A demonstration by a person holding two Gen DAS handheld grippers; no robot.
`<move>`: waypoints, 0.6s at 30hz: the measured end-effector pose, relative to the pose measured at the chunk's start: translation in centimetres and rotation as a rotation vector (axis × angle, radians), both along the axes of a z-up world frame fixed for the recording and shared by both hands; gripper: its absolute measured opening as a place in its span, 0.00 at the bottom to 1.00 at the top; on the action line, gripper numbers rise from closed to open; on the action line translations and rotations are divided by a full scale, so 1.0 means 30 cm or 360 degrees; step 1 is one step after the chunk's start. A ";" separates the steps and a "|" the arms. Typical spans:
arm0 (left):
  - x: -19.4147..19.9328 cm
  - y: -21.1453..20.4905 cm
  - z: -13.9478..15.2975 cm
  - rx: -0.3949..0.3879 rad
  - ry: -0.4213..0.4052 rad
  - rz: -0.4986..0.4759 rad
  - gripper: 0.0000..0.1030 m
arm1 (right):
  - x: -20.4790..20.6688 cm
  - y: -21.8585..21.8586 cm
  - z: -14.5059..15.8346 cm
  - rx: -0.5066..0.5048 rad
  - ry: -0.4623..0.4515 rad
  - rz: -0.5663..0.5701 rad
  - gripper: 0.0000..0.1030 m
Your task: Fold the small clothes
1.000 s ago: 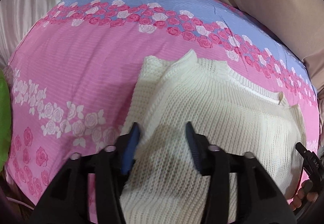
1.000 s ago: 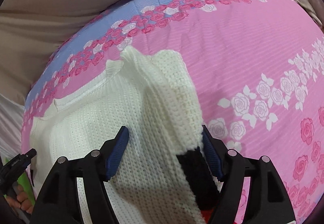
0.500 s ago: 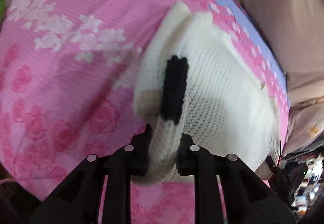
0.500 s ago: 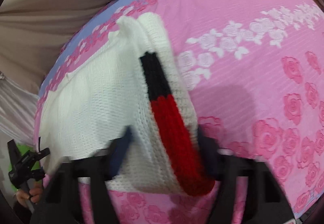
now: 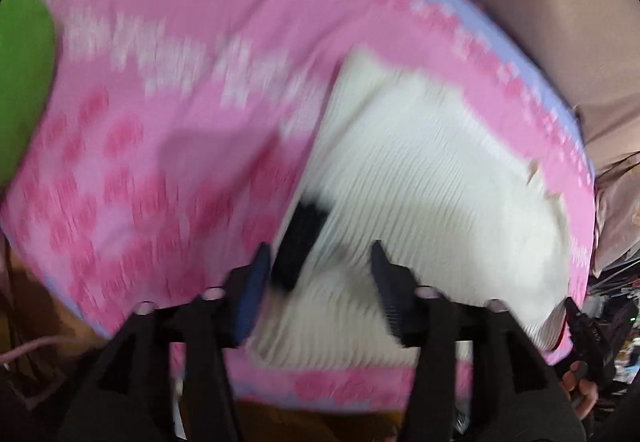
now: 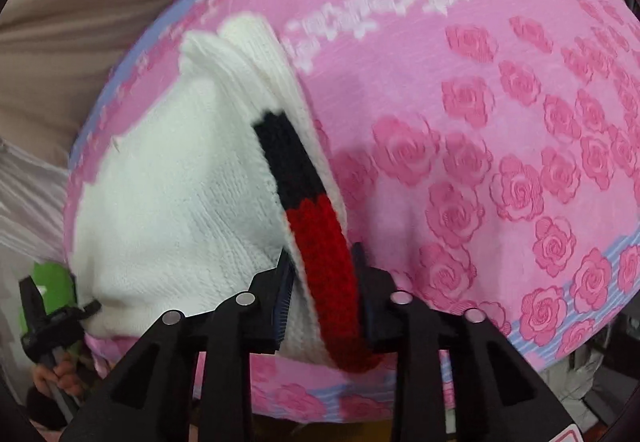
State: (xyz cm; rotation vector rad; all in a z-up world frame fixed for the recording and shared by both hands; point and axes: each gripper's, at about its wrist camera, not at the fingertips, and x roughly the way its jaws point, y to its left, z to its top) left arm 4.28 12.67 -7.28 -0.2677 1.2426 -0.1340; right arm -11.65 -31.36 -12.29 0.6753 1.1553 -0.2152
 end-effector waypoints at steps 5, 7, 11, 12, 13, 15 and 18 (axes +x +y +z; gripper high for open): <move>0.213 -0.116 0.011 0.0046 -0.0172 -0.0054 0.81 | 0.193 0.000 0.184 -0.0334 -0.0278 0.0086 0.70; 0.282 -0.158 -0.055 0.0038 -0.0109 -0.0109 0.31 | 0.295 -0.016 0.151 -0.0323 -0.0269 0.0128 0.70; 0.334 -0.146 -0.050 -0.0059 -0.0098 -0.0069 0.06 | 0.458 -0.003 0.051 -0.0207 -0.0171 0.0168 0.14; 0.343 -0.137 -0.025 -0.0046 -0.0150 -0.0041 0.06 | 0.464 0.007 0.081 -0.0216 -0.0238 0.0185 0.13; 0.353 -0.137 -0.016 -0.0038 -0.0171 -0.0015 0.06 | 0.464 0.026 0.122 -0.0220 -0.0322 0.0199 0.12; 0.392 -0.131 -0.043 -0.0007 -0.0132 0.0028 0.06 | 0.451 0.015 0.201 -0.0227 -0.0464 0.0146 0.11; 0.420 -0.151 -0.142 0.0106 -0.0065 -0.0021 0.07 | 0.479 -0.068 0.140 -0.0197 -0.0410 0.0023 0.12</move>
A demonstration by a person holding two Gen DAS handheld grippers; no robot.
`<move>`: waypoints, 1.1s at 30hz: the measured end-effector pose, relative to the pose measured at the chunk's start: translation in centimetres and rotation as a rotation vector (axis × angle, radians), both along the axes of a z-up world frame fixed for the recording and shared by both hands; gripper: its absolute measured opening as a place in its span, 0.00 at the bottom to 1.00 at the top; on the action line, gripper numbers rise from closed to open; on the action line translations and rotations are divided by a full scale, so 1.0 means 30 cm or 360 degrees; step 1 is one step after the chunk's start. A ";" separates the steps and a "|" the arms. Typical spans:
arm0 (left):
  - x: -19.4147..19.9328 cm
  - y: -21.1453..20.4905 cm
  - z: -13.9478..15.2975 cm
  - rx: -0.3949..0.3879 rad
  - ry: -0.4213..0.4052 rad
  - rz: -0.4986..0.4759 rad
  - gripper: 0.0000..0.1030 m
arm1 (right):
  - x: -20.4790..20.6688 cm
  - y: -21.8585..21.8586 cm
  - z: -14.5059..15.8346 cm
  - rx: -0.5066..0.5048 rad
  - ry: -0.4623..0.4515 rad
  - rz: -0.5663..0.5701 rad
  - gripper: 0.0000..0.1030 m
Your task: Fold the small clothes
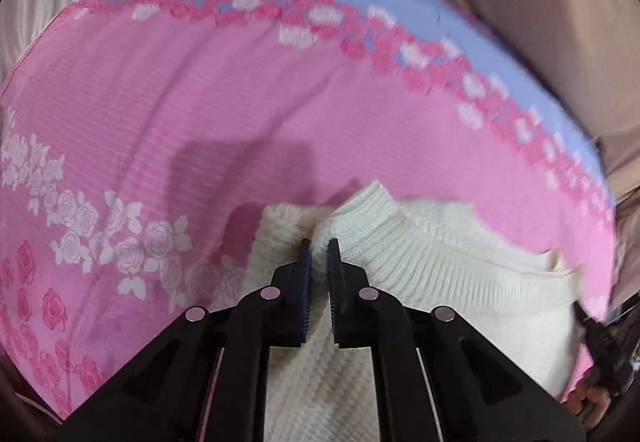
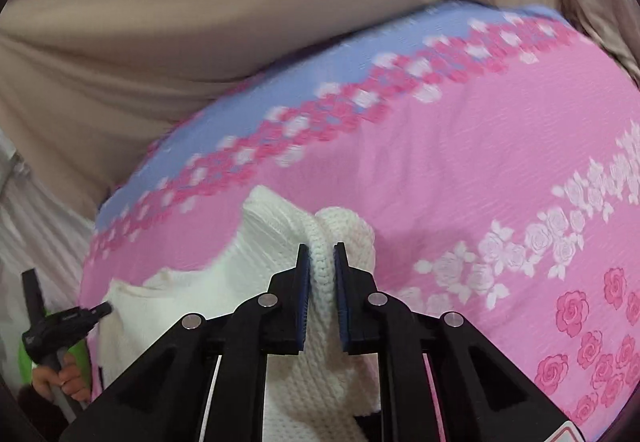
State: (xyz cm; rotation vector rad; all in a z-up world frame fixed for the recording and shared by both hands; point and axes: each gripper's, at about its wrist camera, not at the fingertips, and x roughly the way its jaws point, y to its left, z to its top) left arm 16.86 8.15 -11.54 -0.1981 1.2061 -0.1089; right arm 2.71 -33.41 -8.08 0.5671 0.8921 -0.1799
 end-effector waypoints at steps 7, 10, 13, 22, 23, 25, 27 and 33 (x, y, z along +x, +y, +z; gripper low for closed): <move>-0.186 0.052 0.172 -0.0042 -0.0134 0.0034 0.21 | -0.072 0.034 0.047 -0.0219 0.0048 -0.0089 0.26; -0.289 -0.023 0.162 -0.0084 -0.0088 -0.0092 0.21 | -0.116 0.176 0.140 -0.0254 -0.0016 0.0177 0.19; -0.340 -0.096 0.083 -0.0020 0.0009 -0.0173 0.21 | -0.106 0.420 0.106 -0.0088 0.0026 0.0549 0.12; -0.365 -0.017 0.022 -0.0013 0.0031 -0.0127 0.23 | -0.148 0.457 -0.103 -0.0250 0.0264 0.0520 0.02; -0.368 -0.028 0.022 0.0016 0.0020 -0.0147 0.24 | -0.187 0.342 -0.103 -0.0216 0.0276 0.0367 0.01; -0.370 -0.044 0.022 0.0066 0.0005 -0.0171 0.24 | -0.294 0.110 -0.104 -0.0143 0.0291 0.0077 0.00; -0.375 -0.053 0.027 0.0097 0.0005 -0.0176 0.23 | -0.380 -0.027 -0.095 -0.0175 0.0312 -0.0080 0.00; -0.400 0.026 0.117 -0.0078 -0.0025 -0.0017 0.32 | -0.410 0.079 0.052 -0.0121 0.0159 -0.0029 0.07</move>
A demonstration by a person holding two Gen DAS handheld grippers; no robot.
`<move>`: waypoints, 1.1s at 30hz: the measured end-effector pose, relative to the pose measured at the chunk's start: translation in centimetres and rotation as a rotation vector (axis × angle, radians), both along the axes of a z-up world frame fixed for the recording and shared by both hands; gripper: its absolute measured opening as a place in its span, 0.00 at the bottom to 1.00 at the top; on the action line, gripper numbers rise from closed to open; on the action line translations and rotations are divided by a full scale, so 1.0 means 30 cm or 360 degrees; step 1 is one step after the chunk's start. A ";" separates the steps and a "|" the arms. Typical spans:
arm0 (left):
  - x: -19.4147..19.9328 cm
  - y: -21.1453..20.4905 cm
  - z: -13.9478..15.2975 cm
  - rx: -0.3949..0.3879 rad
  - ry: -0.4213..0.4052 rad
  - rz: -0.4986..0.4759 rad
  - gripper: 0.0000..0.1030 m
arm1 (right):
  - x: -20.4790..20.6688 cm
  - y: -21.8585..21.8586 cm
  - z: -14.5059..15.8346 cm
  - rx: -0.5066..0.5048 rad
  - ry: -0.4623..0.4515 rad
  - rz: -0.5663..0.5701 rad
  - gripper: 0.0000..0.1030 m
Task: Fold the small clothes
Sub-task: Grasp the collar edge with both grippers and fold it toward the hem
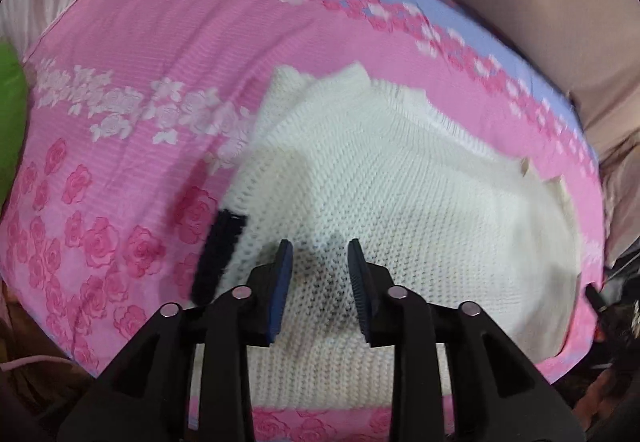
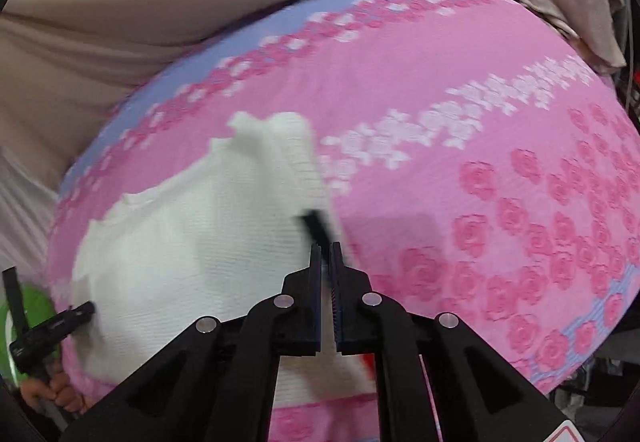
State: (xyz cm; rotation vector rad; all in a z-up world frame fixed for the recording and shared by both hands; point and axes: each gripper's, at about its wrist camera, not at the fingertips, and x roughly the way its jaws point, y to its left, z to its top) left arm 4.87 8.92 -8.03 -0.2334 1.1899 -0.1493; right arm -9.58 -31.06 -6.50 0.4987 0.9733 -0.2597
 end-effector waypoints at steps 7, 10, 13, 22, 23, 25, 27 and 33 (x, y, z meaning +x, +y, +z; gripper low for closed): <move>-0.032 0.198 0.039 -0.0005 -0.0016 0.0203 0.59 | 0.252 0.504 0.014 -0.0022 0.0012 0.0580 0.05; -0.067 0.268 0.004 -0.0081 0.0040 0.0276 0.59 | 0.316 0.628 -0.010 -0.0108 0.0050 0.0718 0.05; -0.092 0.289 0.000 -0.0183 0.0062 0.0297 0.68 | 0.377 0.712 -0.110 -0.0184 0.0205 0.0811 0.05; -0.056 0.267 -0.070 -0.0204 0.0111 0.0316 0.82 | 0.398 0.768 -0.082 -0.0255 0.0249 0.0814 0.03; -0.043 0.263 -0.095 -0.0219 0.0137 0.0319 0.82 | 0.413 0.781 -0.110 -0.0275 0.0308 0.0838 0.03; -0.021 0.253 -0.157 -0.0236 0.0234 0.0350 0.82 | 0.437 0.804 -0.203 -0.0288 0.0438 0.0858 0.01; -0.018 0.247 -0.170 -0.0259 0.0190 0.0389 0.90 | 0.438 0.810 -0.206 -0.0303 0.0374 0.0848 0.01; 0.019 0.151 -0.104 -0.0360 0.0164 0.0263 0.25 | 0.427 0.812 -0.206 -0.0305 0.0327 0.0865 0.01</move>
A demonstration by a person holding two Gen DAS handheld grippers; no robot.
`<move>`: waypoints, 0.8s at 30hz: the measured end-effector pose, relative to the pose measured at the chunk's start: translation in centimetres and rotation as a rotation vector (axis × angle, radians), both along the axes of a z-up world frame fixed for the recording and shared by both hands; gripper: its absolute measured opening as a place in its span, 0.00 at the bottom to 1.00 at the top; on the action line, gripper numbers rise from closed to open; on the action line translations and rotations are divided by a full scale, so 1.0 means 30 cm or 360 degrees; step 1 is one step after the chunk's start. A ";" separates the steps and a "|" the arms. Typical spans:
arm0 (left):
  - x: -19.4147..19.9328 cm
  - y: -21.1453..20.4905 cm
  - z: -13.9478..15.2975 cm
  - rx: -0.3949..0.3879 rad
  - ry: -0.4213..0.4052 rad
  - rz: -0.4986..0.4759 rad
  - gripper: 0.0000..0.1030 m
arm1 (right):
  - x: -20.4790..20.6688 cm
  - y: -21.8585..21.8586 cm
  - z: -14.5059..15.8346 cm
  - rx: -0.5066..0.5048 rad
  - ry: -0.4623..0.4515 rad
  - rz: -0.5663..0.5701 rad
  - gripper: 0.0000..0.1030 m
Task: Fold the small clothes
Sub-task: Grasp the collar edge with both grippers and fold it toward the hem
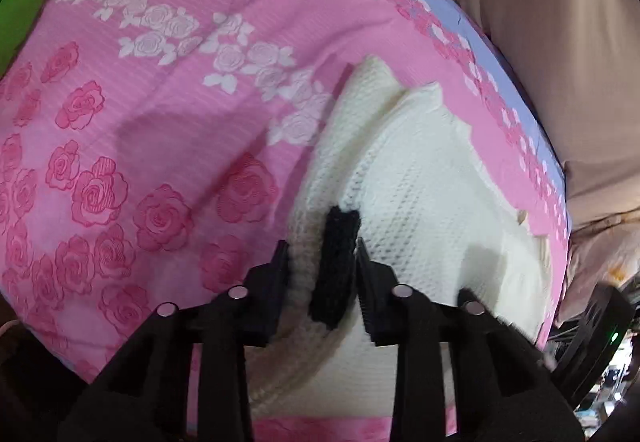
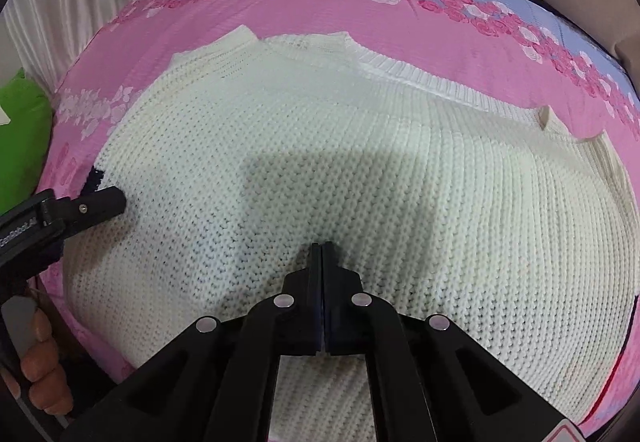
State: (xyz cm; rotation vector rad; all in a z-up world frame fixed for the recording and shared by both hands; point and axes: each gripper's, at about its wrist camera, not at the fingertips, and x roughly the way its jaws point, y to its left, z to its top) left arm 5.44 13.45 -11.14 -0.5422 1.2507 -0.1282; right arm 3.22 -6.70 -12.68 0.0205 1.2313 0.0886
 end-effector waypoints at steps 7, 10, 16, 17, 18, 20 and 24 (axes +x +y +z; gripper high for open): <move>-0.058 -0.321 0.356 -0.0026 -0.0455 -0.0422 0.20 | -0.157 -0.190 0.096 0.0321 -0.0180 -0.0310 0.09; -0.116 -0.528 0.451 -0.0070 -0.0555 -0.0680 0.20 | -0.281 -0.332 0.139 0.0413 -0.0248 -0.0488 0.09; -0.269 -0.941 0.332 0.0089 -0.0481 -0.1203 0.33 | -0.512 -0.568 0.168 0.0489 -0.0360 -0.0843 0.20; -0.296 -0.963 0.298 0.0174 -0.0440 -0.1222 0.38 | -0.547 -0.602 0.162 0.0497 -0.0370 -0.0893 0.23; -0.316 -0.954 0.284 0.0186 -0.0423 -0.1209 0.42 | -0.572 -0.630 0.156 0.0500 -0.0373 -0.0936 0.24; -0.351 -0.905 0.293 0.0174 -0.0458 -0.1206 0.68 | -0.622 -0.681 0.139 0.0501 -0.0352 -0.1026 0.26; -0.364 -0.740 0.319 0.0335 -0.0523 -0.1171 0.78 | -0.681 -0.725 0.178 0.0509 -0.0414 -0.1099 0.44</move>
